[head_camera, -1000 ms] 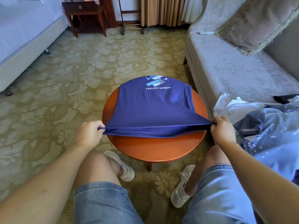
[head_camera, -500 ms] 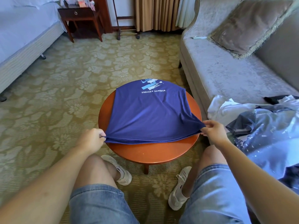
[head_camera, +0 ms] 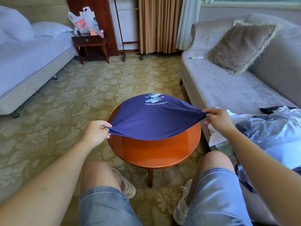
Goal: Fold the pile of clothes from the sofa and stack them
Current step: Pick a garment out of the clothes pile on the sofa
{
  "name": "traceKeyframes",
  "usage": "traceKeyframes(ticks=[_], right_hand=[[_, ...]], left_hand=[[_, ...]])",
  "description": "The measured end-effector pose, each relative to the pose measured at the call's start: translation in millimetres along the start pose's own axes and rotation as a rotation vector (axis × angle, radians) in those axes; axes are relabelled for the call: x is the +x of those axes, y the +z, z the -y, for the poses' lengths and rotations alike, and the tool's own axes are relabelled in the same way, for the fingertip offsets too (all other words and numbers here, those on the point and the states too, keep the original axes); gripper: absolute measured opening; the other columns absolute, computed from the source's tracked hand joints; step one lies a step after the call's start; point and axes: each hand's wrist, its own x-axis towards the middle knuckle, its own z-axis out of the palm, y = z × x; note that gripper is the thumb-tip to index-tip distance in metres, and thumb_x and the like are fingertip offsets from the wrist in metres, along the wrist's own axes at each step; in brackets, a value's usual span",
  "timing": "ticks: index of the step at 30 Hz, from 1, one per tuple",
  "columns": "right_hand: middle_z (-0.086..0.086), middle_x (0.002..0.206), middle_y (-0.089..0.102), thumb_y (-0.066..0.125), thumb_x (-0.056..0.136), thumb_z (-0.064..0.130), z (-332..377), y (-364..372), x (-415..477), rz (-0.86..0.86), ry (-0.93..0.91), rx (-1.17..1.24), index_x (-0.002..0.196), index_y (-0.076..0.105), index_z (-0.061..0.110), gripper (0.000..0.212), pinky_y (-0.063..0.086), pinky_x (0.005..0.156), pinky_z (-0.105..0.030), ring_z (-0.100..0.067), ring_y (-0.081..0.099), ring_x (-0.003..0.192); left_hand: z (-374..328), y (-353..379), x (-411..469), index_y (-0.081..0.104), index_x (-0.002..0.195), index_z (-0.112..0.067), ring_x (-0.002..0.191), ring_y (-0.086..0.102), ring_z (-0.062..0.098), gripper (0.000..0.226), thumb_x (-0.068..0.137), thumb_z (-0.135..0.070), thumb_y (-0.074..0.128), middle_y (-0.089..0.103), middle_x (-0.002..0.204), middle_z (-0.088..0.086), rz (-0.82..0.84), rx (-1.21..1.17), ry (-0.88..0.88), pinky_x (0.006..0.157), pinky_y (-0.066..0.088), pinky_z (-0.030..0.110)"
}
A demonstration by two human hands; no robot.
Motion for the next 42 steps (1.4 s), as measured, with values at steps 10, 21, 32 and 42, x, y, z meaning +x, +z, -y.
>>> traceKeyframes(ticks=[10,21,32,42], right_hand=[[-0.004,0.084,0.066,0.044,0.099,0.015,-8.5,-0.2,-45.5,0.907,0.493,-0.994,0.107,0.059,0.006,0.019,0.05,0.06,-0.022,-0.015,0.067,0.065],[-0.006,0.162,-0.008,0.038,0.099,0.053,-34.7,144.5,18.3,0.571,-0.048,-0.965,0.156,0.001,0.023,0.074,0.013,0.119,-0.05,-0.028,-0.005,0.149],[0.004,0.162,-0.011,-0.012,0.072,0.079,-98.7,150.2,-0.9,0.434,-0.187,-1.042,0.154,0.0,0.033,0.095,-0.002,0.119,-0.054,-0.021,-0.012,0.149],[-0.001,0.163,-0.001,0.0,0.072,0.084,-102.6,112.5,-78.9,0.48,-0.154,-1.017,0.155,0.01,0.028,0.1,0.002,0.118,-0.054,-0.024,-0.005,0.149]], left_hand=[[20.9,20.3,-46.7,0.062,0.086,-0.019,0.06,0.063,0.008,0.016,0.091,-0.033,0.063,0.065,0.071,-0.004,0.889,0.712,-0.334,0.056,0.044,0.019],[17.3,104.1,48.7,0.017,0.154,-0.027,0.147,0.01,0.026,0.069,0.096,-0.051,0.048,0.007,0.161,0.002,0.378,0.686,0.047,0.115,0.027,0.043],[48.2,153.5,38.2,-0.009,0.153,-0.033,0.146,-0.023,0.029,0.072,0.094,-0.068,0.012,-0.022,0.16,0.002,0.357,0.866,0.201,0.117,-0.006,0.056],[27.5,147.6,-43.1,0.014,0.153,-0.024,0.146,0.007,0.037,0.08,0.091,-0.072,0.026,0.005,0.161,0.011,0.444,0.919,0.198,0.115,0.017,0.052]])
